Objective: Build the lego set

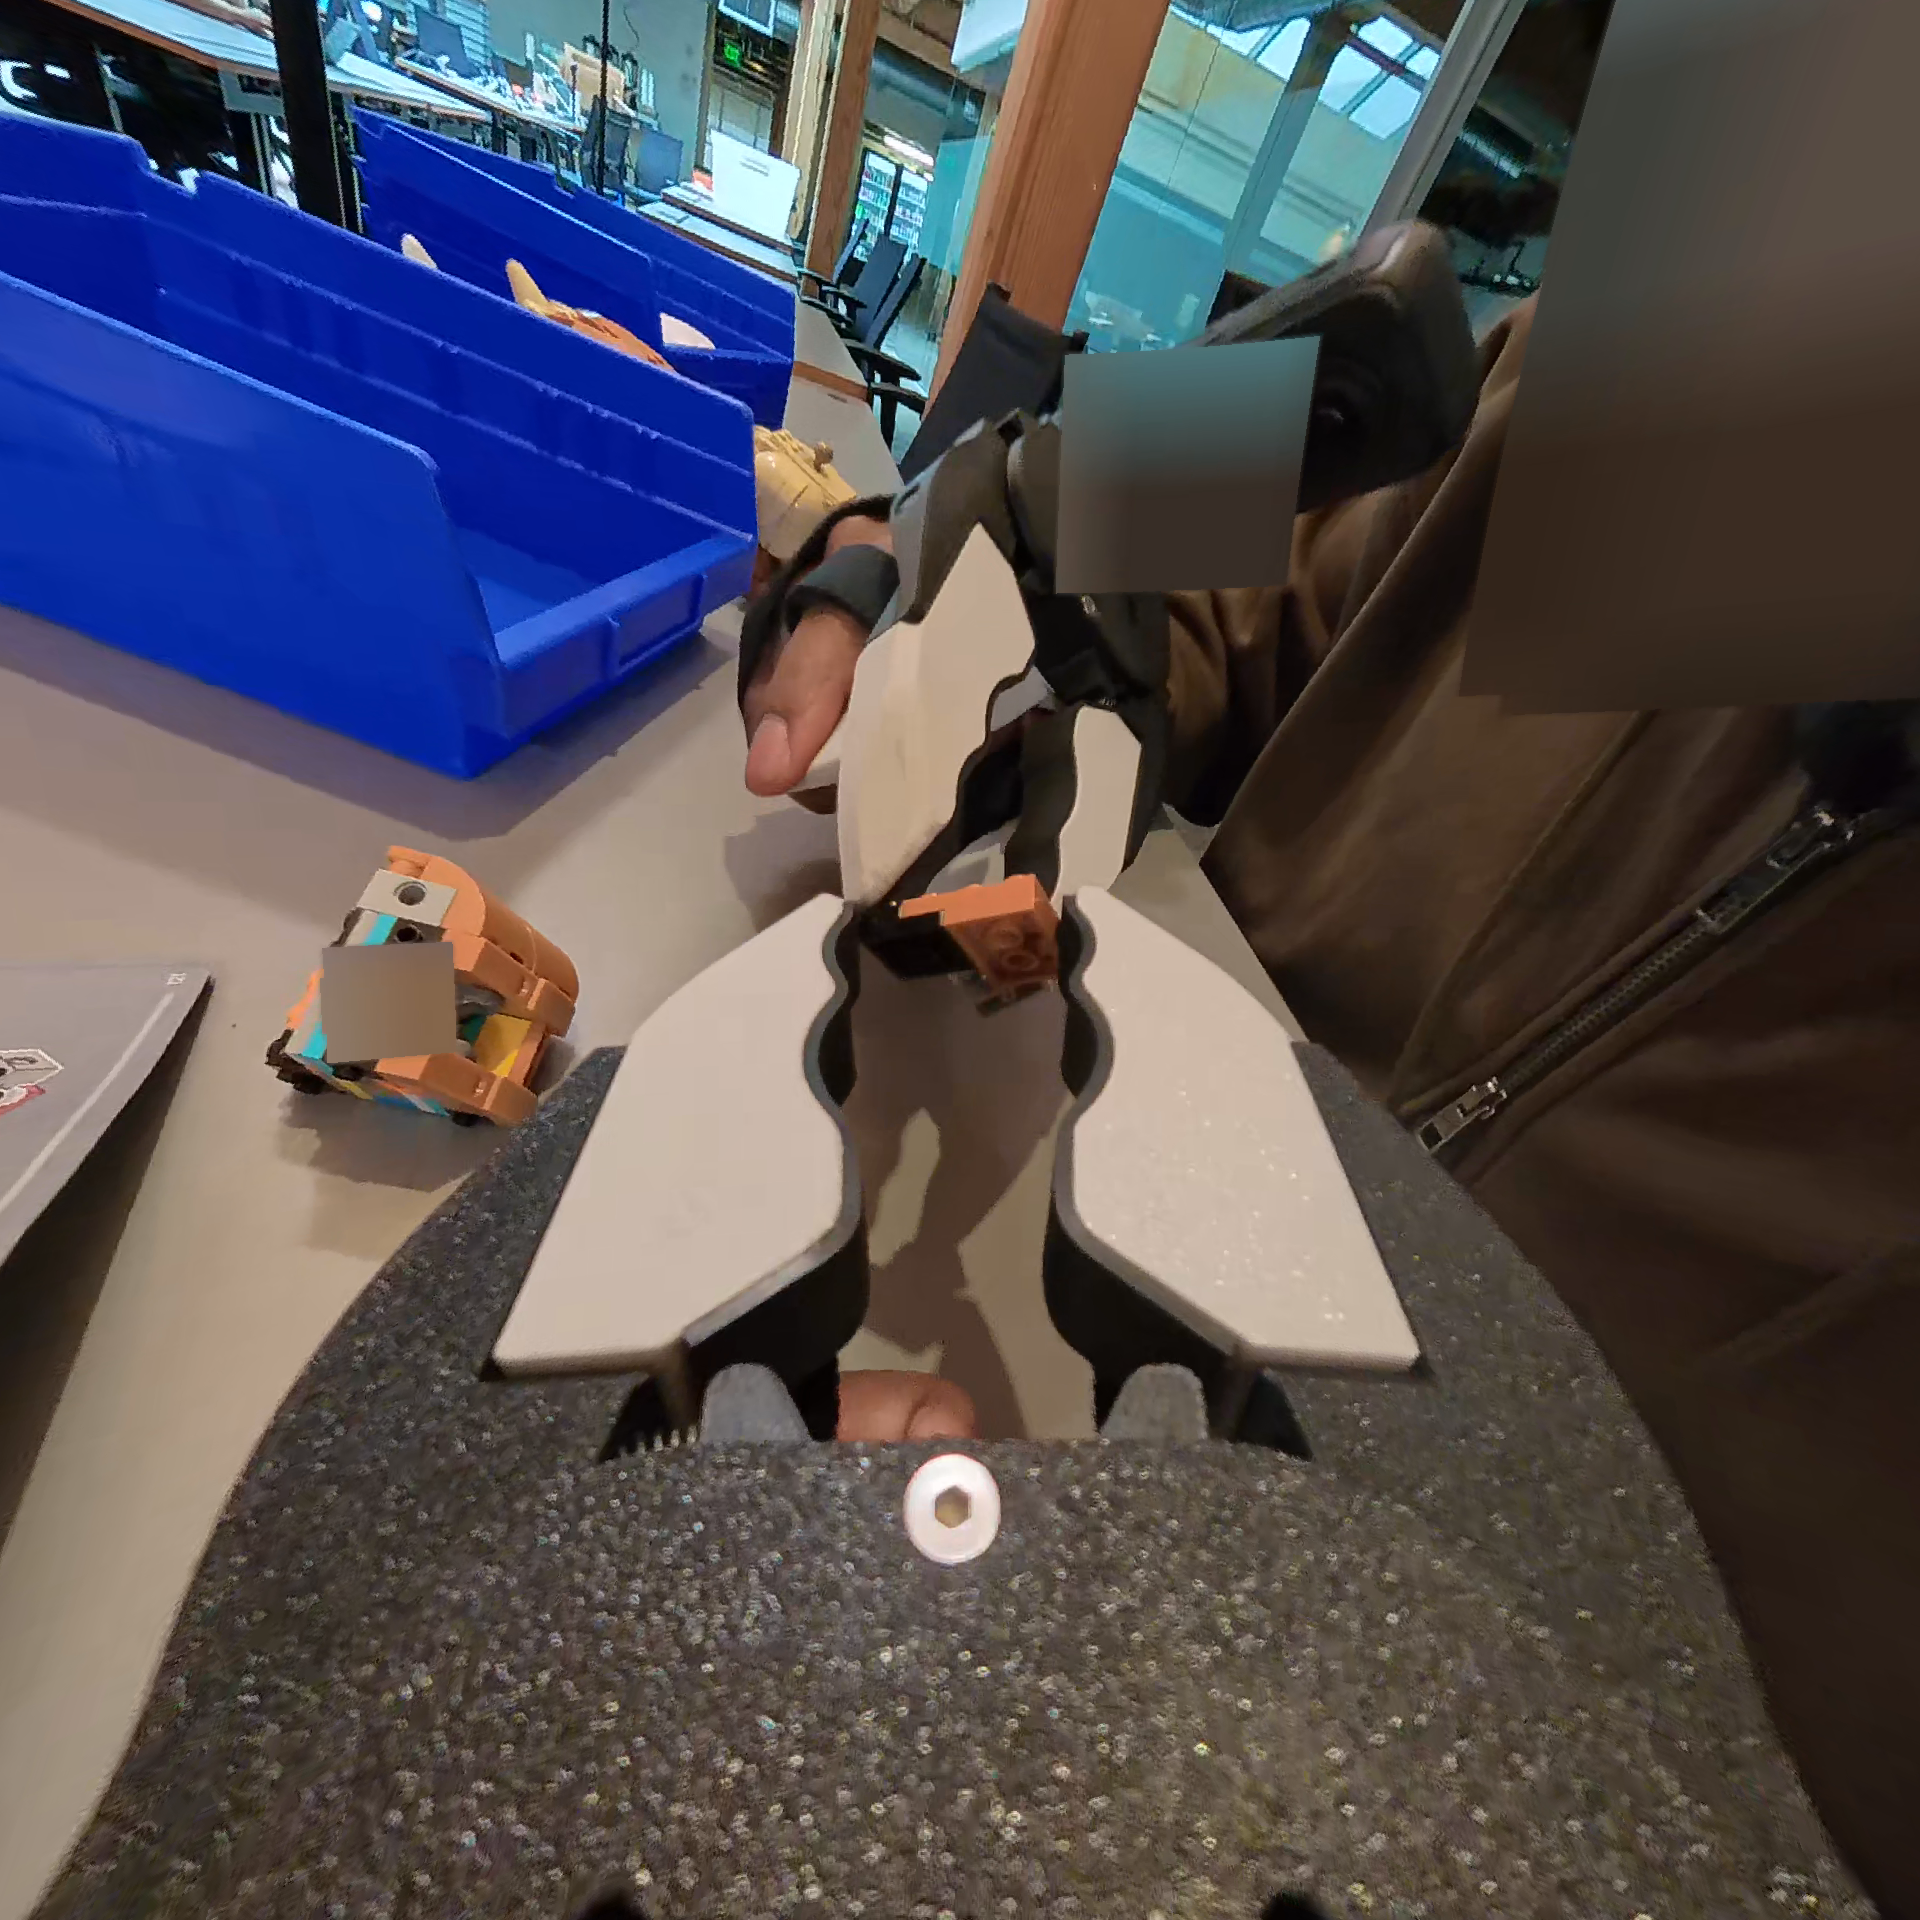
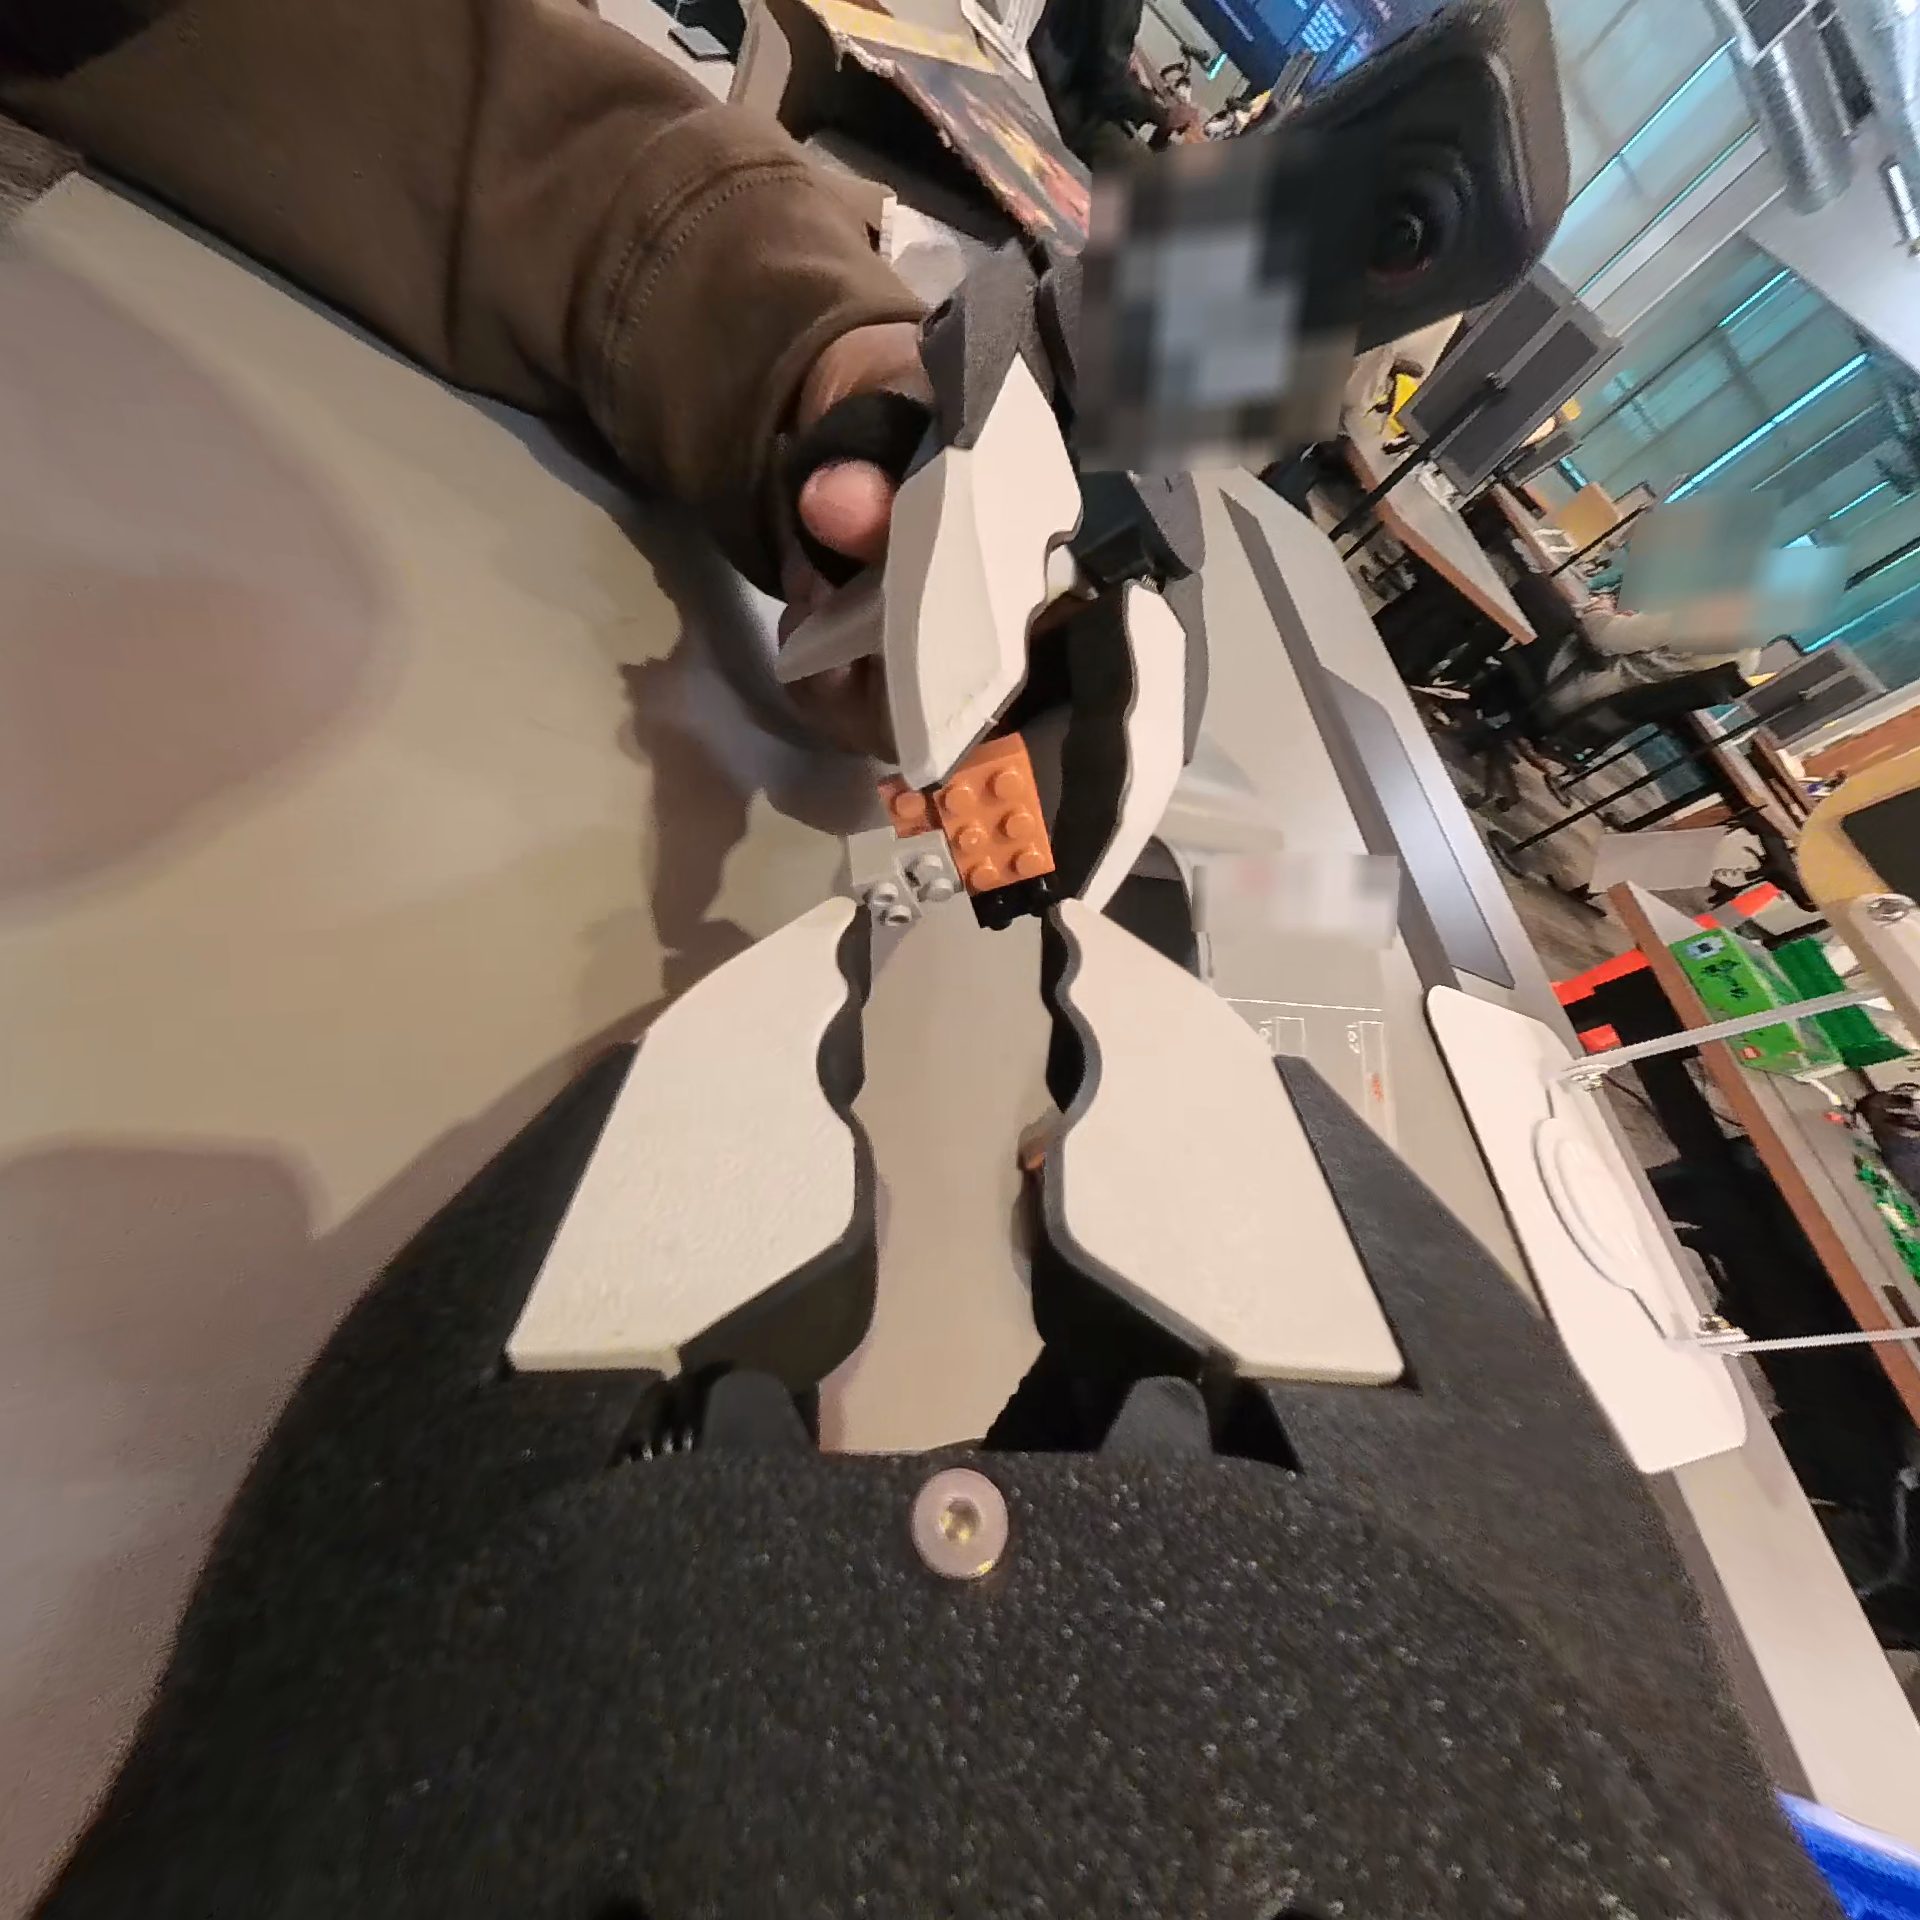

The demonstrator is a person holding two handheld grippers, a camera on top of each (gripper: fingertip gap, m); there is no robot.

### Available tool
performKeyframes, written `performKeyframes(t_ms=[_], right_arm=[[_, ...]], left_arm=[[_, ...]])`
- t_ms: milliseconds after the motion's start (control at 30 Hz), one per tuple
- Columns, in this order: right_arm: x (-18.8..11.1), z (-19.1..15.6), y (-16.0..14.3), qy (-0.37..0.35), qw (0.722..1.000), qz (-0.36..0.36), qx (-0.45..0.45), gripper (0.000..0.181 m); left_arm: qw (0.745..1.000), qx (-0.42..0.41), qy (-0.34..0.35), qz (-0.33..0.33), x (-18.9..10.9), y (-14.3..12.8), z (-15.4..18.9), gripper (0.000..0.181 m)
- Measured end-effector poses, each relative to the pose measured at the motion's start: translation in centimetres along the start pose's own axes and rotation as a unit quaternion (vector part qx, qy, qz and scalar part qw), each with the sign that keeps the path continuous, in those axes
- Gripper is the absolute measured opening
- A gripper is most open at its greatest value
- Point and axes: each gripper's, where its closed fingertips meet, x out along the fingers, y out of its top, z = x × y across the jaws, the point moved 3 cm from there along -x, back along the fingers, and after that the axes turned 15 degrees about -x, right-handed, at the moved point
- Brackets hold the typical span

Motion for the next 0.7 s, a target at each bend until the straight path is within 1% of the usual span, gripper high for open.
performKeyframes(t_ms=[333,467,700], right_arm=[[-0.2,0.5,0.3,-0.031,0.999,0.002,-0.019,0.034],[-0.2,0.5,0.4,-0.035,0.999,0.007,-0.021,0.035],[-0.5,0.4,1.2,-0.042,0.998,0.028,-0.037,0.036]], left_arm=[[0.999,-0.031,0.011,0.015,0.1,0.5,-0.5,0.037],[0.999,-0.044,-0.002,0.018,0.1,0.5,-0.4,0.037],[0.997,-0.059,-0.042,0.029,0.4,0.5,0.2,0.036]])
